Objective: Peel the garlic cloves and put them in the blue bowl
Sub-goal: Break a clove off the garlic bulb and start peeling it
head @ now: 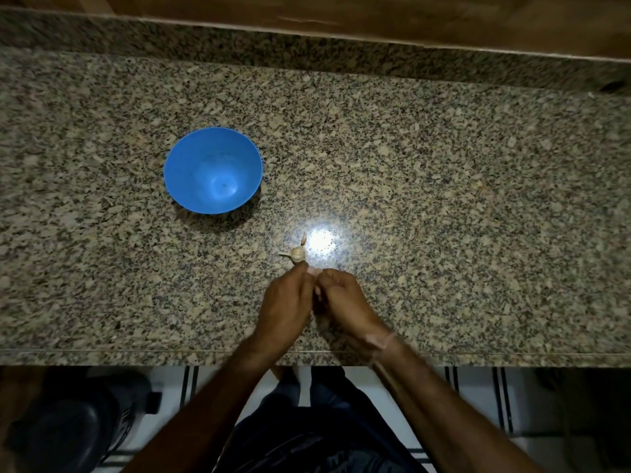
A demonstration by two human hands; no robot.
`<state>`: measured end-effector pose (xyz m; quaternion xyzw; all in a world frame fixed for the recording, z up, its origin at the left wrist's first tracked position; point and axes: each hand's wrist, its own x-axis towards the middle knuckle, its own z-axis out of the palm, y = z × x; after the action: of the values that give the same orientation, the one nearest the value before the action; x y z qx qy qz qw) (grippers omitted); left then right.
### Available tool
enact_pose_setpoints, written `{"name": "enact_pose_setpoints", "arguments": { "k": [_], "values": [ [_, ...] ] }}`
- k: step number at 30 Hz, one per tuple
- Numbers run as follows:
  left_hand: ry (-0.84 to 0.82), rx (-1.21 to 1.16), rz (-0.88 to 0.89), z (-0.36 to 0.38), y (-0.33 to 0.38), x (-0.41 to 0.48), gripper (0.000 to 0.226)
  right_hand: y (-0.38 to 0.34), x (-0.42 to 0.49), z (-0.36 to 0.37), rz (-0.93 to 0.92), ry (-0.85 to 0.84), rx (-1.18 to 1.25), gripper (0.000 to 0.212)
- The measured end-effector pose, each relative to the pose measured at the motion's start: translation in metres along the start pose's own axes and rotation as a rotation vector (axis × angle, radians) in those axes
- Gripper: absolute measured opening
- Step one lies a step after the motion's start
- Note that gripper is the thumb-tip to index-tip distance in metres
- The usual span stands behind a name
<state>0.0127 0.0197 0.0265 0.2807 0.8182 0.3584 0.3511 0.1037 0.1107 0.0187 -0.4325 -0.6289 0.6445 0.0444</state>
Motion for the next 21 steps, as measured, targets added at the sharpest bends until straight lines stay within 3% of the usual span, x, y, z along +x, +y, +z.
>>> {"name": "enact_pose_setpoints", "arguments": {
  "k": [1, 2, 6, 8, 10, 12, 18, 21],
  "values": [
    [0.057, 0.052, 0.038, -0.002, -0.003, -0.002, 0.025, -0.005, -0.001, 0.0, 0.109, -0.048, 0.089, 0.043],
    [0.045, 0.016, 0.049, -0.002, -0.003, -0.002, 0.026, -0.006, -0.002, 0.002, 0.098, -0.033, 0.08, 0.043],
    [-0.143, -0.208, -0.174, -0.005, 0.005, 0.012, 0.036, 0.006, -0.004, 0.006, -0.138, 0.173, -0.185, 0.036],
    [-0.117, -0.098, -0.057, -0.006, 0.004, 0.006, 0.032, 0.003, -0.008, 0.008, -0.143, 0.145, -0.101, 0.039],
    [0.021, 0.034, 0.119, -0.004, -0.005, -0.001, 0.026, -0.005, -0.007, 0.009, 0.014, 0.083, 0.154, 0.041],
    [0.041, -0.017, 0.193, -0.003, -0.005, -0.005, 0.023, -0.01, -0.008, 0.011, 0.146, 0.043, 0.324, 0.041],
    [0.057, -0.202, 0.079, -0.008, -0.006, -0.002, 0.022, 0.005, -0.012, 0.005, -0.146, 0.129, -0.025, 0.036],
    [0.125, -0.172, 0.031, -0.009, -0.002, -0.003, 0.014, 0.008, -0.011, 0.005, -0.153, 0.191, 0.024, 0.03]
  ]
}}
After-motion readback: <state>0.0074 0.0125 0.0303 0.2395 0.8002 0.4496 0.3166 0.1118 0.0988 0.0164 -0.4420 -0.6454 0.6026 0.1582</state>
